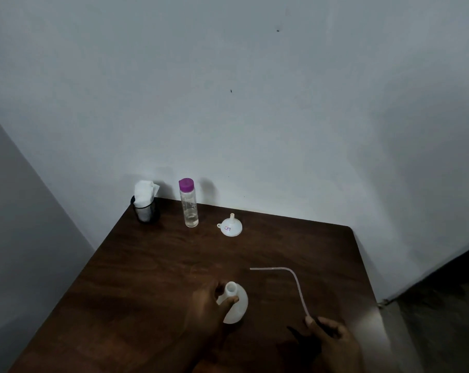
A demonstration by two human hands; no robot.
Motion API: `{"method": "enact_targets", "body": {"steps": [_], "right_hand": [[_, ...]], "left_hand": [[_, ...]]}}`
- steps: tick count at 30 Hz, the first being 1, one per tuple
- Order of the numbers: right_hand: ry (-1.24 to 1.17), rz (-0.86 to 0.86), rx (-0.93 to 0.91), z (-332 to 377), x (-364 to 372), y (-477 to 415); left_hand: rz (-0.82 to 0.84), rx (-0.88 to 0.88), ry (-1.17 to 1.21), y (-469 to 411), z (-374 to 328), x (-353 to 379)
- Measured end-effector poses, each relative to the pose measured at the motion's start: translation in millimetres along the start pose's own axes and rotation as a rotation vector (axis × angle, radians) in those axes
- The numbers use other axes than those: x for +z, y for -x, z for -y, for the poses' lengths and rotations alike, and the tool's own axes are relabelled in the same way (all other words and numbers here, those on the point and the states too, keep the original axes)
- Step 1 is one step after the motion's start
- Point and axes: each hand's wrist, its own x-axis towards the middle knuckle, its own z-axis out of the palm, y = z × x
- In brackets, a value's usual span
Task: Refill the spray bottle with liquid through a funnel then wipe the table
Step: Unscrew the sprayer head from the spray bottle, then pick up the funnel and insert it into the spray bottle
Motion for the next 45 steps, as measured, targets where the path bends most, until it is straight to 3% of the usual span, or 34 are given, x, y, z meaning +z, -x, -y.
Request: {"method": "enact_targets", "body": {"steps": [7,14,25,34,38,42,45], "right_hand": [[-0.115,-0.043,0.220,-55.5,16.5,-19.9],[-0.085,-0.022,0.294,-76.6,20.2,-28.9],[0.356,-0.054,0.068,-98.1,11.4,-40.4],[0.529,-0.027,0.054,-91.2,7.4,-44.6],[0.638,-0.110,-0.046,-78.0,13.0,-50.9],[0.508,-0.009,-0.310,-37.4,43.5,-48.1],[0.382,0.085,-0.410,5.5,89.0,-54.1]], "left_hand": [[-0.014,0.018,0.006,0.3,-3.2,-1.7],[-0.023,0.004,0.002,1.1,-7.1,-1.5],[-0.029,0.021,-0.026,-0.5,-1.6,-0.1],[-0.007,0.099,-0.054,-0.5,-2.0,-2.8],[-0.002,0.123,-0.066,-1.8,-0.2,-1.5],[-0.004,0.124,-0.030,-3.1,7.9,2.5],[-0.014,0.134,0.002,-3.7,10.8,4.1]]}}
